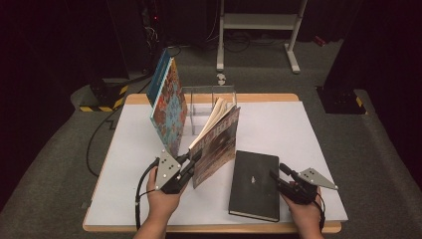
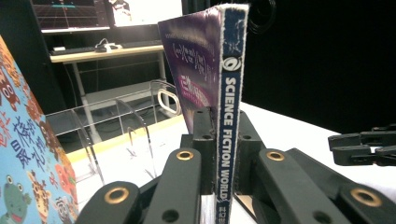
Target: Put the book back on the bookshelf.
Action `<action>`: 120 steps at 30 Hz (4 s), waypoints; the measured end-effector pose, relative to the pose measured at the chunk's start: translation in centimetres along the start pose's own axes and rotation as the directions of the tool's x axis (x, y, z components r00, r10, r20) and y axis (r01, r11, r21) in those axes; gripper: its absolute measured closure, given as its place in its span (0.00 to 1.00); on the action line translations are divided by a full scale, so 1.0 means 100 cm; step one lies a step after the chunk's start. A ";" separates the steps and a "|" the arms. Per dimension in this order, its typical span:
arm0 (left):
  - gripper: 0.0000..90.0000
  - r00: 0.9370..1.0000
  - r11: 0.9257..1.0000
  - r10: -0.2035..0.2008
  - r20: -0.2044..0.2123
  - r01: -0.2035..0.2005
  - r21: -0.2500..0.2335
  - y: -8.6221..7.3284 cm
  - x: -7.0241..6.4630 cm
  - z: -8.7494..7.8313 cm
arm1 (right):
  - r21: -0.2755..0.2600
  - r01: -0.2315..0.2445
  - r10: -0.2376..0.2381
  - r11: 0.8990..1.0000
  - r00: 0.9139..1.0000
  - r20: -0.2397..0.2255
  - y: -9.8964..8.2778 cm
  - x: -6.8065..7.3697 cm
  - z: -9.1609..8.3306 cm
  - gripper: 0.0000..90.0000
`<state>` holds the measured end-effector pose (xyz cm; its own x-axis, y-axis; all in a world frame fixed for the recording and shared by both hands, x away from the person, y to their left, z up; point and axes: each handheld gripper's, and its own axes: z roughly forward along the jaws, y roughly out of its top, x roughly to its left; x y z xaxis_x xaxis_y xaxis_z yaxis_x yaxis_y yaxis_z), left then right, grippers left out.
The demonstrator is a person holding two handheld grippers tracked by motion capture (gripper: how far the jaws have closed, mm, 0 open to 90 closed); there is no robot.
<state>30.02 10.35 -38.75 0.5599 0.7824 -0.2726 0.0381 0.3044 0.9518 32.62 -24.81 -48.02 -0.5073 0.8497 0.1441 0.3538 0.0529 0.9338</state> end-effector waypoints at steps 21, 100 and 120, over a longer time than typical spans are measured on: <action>0.86 1.000 0.998 -0.026 0.011 0.025 0.055 0.003 0.007 0.032 | 0.003 -0.015 0.015 1.000 1.000 -0.008 -0.001 -0.001 0.001 0.56; 0.93 0.933 0.993 -0.003 -0.360 -0.040 -0.110 0.037 0.053 0.106 | -0.014 0.060 -0.060 0.998 0.998 0.009 -0.001 -0.009 -0.005 0.55; 0.93 0.907 0.992 0.017 -0.421 -0.067 -0.104 0.029 0.077 0.163 | -0.029 0.038 -0.038 0.999 0.999 -0.005 0.000 -0.010 -0.008 0.55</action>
<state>47.94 8.41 -35.78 0.1599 0.9436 -0.2899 -0.0863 0.3060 0.9481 32.51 -26.06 -47.93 -0.5245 0.8443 0.1103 0.3111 0.0694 0.9478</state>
